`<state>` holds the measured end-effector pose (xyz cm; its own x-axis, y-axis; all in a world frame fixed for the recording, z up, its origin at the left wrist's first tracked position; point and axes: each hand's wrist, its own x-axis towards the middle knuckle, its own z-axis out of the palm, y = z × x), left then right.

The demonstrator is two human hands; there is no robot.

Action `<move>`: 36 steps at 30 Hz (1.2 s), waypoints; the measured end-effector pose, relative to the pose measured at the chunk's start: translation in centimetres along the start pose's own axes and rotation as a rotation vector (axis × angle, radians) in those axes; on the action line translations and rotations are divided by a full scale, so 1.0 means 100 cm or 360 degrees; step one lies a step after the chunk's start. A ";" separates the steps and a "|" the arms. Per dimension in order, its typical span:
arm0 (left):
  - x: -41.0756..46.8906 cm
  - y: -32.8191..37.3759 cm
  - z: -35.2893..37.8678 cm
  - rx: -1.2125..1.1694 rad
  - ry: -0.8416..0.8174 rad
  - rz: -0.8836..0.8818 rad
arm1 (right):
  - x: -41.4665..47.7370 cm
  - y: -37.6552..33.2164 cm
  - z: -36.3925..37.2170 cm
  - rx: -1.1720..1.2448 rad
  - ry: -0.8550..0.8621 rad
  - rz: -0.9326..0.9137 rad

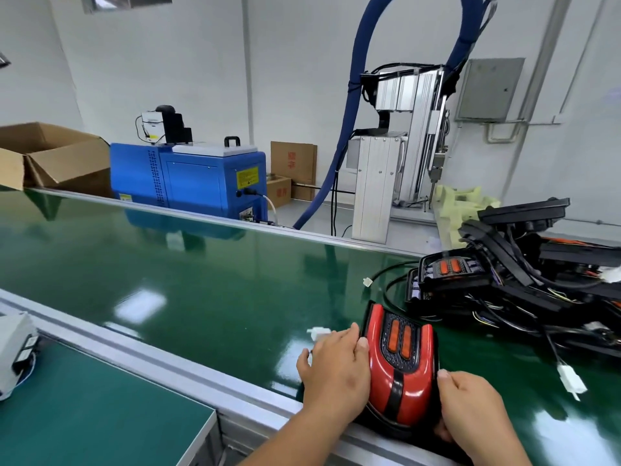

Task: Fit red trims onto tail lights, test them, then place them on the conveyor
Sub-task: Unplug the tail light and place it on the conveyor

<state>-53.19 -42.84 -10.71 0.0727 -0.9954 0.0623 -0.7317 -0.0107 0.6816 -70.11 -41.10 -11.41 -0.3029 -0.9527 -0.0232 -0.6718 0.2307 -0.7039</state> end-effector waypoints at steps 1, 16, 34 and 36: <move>-0.001 0.002 -0.001 -0.0001 0.0008 0.0014 | 0.000 0.000 -0.001 0.0001 -0.0008 0.0006; -0.063 -0.071 -0.172 -0.0580 0.0706 -0.0079 | -0.073 -0.157 0.049 0.0110 -0.0085 -0.1000; -0.287 -0.234 -0.320 -0.0199 0.1718 -0.0825 | -0.345 -0.336 0.232 0.0160 -0.1309 -0.2366; -0.307 -0.253 -0.334 -0.0201 0.1862 -0.0943 | -0.371 -0.348 0.247 0.0163 -0.1355 -0.2465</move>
<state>-14.31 -8.81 -5.54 0.9446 -0.1723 0.2792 -0.3232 -0.3416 0.8825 -18.77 -18.62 -3.56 0.9350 -0.1013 0.3398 0.0766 -0.8779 -0.4726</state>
